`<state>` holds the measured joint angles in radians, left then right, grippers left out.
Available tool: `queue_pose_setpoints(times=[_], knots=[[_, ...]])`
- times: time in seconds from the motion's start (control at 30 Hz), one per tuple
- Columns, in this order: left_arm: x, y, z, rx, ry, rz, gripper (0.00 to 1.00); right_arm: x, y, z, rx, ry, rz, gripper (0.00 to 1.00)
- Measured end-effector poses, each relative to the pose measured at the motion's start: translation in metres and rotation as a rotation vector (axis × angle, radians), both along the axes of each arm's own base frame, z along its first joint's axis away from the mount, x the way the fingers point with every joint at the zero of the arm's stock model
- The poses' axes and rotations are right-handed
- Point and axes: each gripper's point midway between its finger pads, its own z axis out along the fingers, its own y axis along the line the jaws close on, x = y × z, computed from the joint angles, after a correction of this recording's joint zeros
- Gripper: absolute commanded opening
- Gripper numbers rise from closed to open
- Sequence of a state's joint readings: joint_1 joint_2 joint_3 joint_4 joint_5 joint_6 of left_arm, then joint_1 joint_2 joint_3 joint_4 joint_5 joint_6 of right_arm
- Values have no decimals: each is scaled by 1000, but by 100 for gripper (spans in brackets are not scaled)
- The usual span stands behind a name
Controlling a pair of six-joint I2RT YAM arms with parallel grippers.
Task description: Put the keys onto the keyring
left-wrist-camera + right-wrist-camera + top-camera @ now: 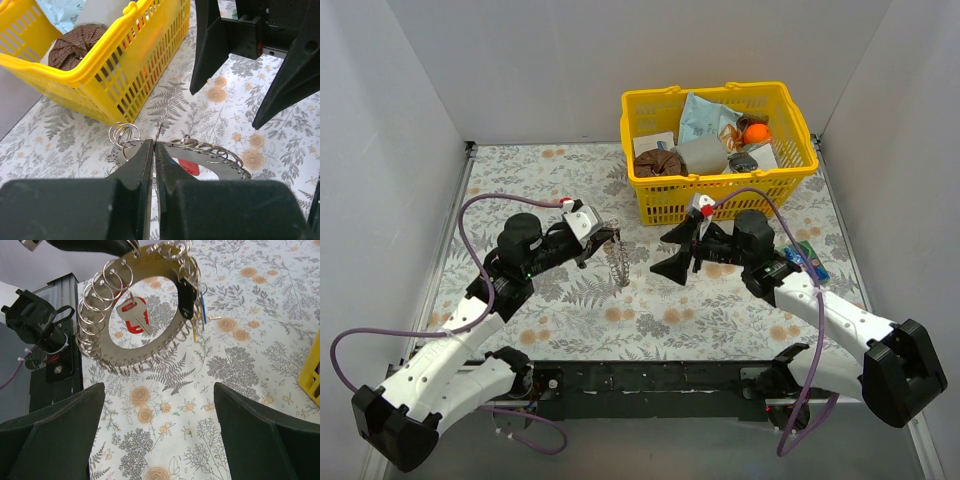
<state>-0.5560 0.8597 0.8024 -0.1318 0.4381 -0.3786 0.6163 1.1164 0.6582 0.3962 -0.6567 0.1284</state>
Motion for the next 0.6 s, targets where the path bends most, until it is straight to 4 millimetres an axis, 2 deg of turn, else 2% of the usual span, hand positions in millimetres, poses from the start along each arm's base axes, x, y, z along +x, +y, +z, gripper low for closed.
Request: queue_pose_setpoints(times=[0.3, 0.6], knots=[[12, 16, -4, 49, -26, 100, 0, 3, 6, -32, -80, 80, 36, 97], [17, 22, -9, 40, 7, 161, 0, 10, 17, -52, -142, 140, 55, 96]])
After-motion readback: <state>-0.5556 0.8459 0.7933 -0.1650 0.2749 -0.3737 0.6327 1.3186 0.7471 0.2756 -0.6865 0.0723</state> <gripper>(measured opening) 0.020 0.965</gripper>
